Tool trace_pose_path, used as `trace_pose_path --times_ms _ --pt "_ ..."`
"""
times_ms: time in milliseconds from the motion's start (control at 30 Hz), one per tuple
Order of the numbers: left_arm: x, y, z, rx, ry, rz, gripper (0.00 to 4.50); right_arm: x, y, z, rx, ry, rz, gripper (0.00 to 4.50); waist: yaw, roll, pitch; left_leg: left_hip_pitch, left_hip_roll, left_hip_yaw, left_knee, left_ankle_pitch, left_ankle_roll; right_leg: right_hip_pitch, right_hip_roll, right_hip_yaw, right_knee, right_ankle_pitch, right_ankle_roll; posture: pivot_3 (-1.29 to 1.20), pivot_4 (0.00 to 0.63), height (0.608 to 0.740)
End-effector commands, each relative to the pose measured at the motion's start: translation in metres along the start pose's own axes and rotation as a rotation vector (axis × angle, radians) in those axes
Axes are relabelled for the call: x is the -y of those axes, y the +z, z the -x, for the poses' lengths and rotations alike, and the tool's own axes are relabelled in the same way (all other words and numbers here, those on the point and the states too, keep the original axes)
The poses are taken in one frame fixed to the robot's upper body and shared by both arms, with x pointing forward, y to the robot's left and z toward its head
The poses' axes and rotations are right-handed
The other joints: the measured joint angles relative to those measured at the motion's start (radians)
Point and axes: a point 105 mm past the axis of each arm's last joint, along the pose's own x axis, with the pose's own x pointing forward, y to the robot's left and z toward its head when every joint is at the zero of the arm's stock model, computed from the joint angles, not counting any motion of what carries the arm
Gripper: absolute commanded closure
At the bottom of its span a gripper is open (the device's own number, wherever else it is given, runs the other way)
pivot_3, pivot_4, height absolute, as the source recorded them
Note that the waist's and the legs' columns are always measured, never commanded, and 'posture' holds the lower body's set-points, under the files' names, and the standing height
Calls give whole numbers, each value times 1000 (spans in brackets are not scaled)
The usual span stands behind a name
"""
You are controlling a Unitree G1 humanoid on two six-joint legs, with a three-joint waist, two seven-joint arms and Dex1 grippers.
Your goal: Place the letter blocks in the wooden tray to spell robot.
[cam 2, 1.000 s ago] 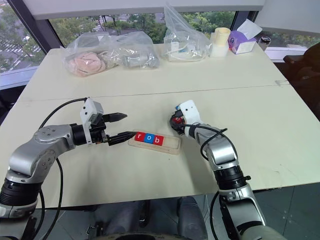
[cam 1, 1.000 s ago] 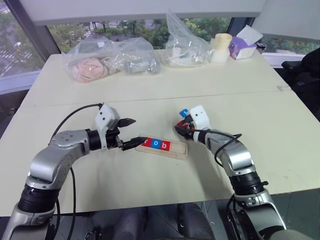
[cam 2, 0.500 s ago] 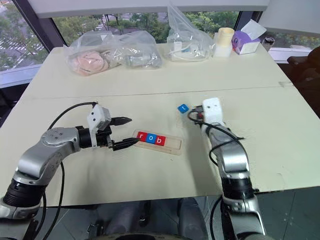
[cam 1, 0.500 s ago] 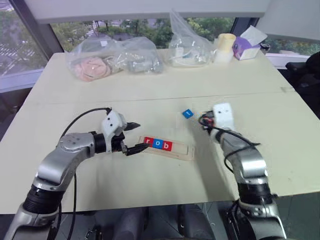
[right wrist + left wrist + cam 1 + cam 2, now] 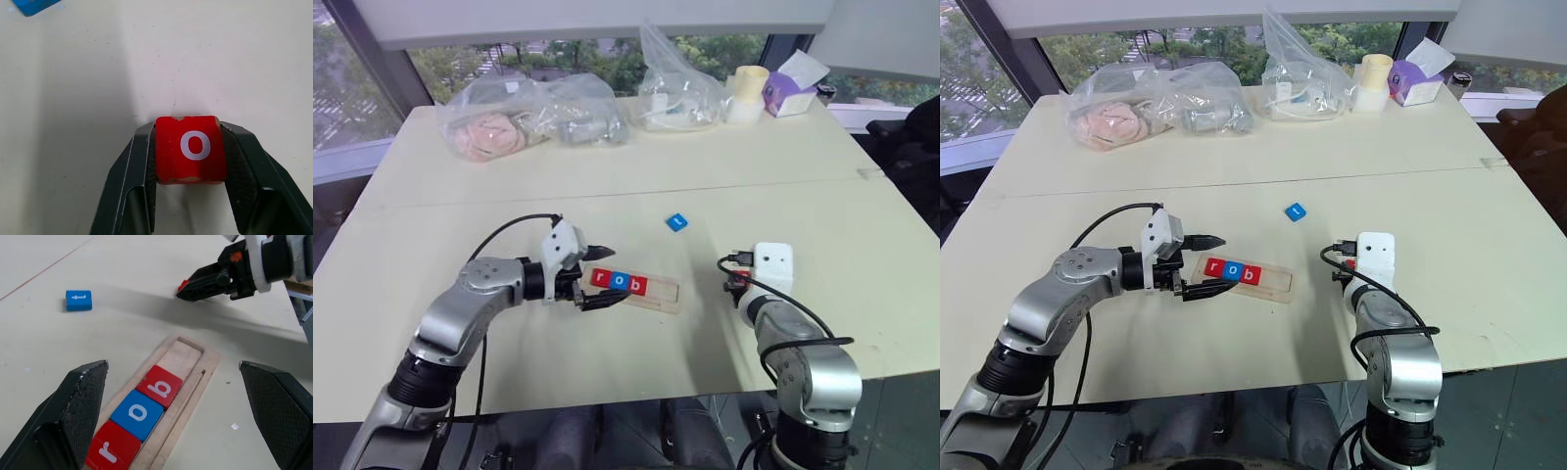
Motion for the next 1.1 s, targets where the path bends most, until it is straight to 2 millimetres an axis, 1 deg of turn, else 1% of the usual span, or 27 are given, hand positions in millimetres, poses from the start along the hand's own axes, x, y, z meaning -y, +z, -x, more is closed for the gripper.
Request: trace_pose_path --times_ms 33,67,100,133,167,233,267,300,333,367,400,467,533,600,667,733,767,833,900,1000,1100 --pt "-2 10 -1 24 -7 -45 0 -1 7 3 28 6 -12 1369 -1 0 0 0 0 0 0 0 0 0 0 0 0 0 0 0 150 740" --pt "-3 9 0 23 -6 -45 0 2 7 2 16 -6 1 793 -2 0 0 0 0 0 0 0 0 0 0 0 0 0 0 0 150 740" --pt "-3 9 0 21 -4 -46 0 3 9 2 16 -7 4 357 -3 0 0 0 0 0 0 0 0 0 0 0 0 0 0 0 150 740" --pt "-4 9 2 20 0 -45 0 5 15 3 32 -8 6 50 -3 0 0 0 0 0 0 0 0 0 0 0 0 0 0 0 150 740" --pt "-5 9 3 21 3 -42 0 7 21 3 52 -6 10 50 -3 0 0 0 0 0 0 0 0 0 0 0 0 0 0 0 150 740" --pt "-7 13 7 31 11 -30 0 17 38 3 111 -15 17 50 -3 0 0 0 0 0 0 0 0 0 0 0 0 0 0 0 150 740" --pt "-8 15 10 34 11 -27 0 23 50 2 158 19 16 50 -2 0 0 -1 0 0 0 0 0 -1 0 0 0 0 0 0 150 740" --pt "-8 16 13 35 8 -25 0 27 58 1 190 45 14 50 -1 0 0 -1 0 0 0 0 0 -1 0 0 0 0 0 0 150 740" --pt "-7 18 16 31 -4 -23 0 28 65 -1 215 106 26 50 -1 0 0 -1 0 0 0 0 0 -1 0 0 0 0 0 0 150 740" --pt "-3 18 20 14 -31 -23 0 31 66 -3 204 193 109 50 0 0 0 -1 0 0 0 0 0 -1 0 0 -1 0 0 0 150 740" --pt "0 18 22 1 -50 -23 0 33 64 -5 183 251 170 50 1 0 1 -1 0 0 0 0 0 0 0 -1 -1 0 0 0 150 740" --pt "7 15 27 -40 -85 -28 0 43 55 -9 95 341 291 50 2 -1 1 -2 -1 0 0 0 0 0 -1 -1 -3 -1 1 0 150 740" --pt "16 14 35 -69 -115 -18 0 58 58 -10 81 447 341 50 0 -1 1 -2 -1 1 0 -1 2 1 -1 -1 -4 -1 2 0 150 740" --pt "20 14 39 -81 -124 -11 0 65 63 -8 112 518 393 50 -2 -1 1 -2 -1 2 -1 -1 2 1 -1 -1 -6 -1 2 0 150 740" --pt "23 12 43 -99 -121 -8 0 63 62 -1 153 642 474 50 -3 -1 1 -2 0 2 -1 -1 3 1 -1 -1 -5 -1 2 0 150 740" --pt "23 10 49 -120 -105 0 0 58 52 10 158 814 622 50 -2 -1 1 -2 0 2 0 -1 3 1 -1 -1 -5 -1 2 0 150 740" --pt "23 10 51 -128 -95 1 0 59 46 11 130 872 654 50 -1 -1 1 -2 0 2 0 -1 3 1 -1 -1 -5 -1 2 0 150 740" --pt "22 9 54 -139 -81 1 0 62 37 8 70 922 725 50 -2 -1 1 -2 0 2 0 -1 3 2 -1 -1 -5 -1 2 0 150 740" --pt "22 10 57 -143 -74 2 0 61 34 4 57 947 809 50 -2 -2 2 -2 0 2 2 -2 2 2 -1 -1 -5 -1 2 0 150 740" --pt "24 13 59 -137 -64 5 0 56 35 -4 72 975 840 50 -2 -2 2 -2 1 3 2 -2 2 2 -2 -1 -5 -1 1 0 150 740" --pt "26 12 60 -141 -52 13 0 59 32 -14 62 973 874 50 1 -2 2 -2 1 3 1 -2 2 2 -2 -1 -5 -1 1 0 150 740"
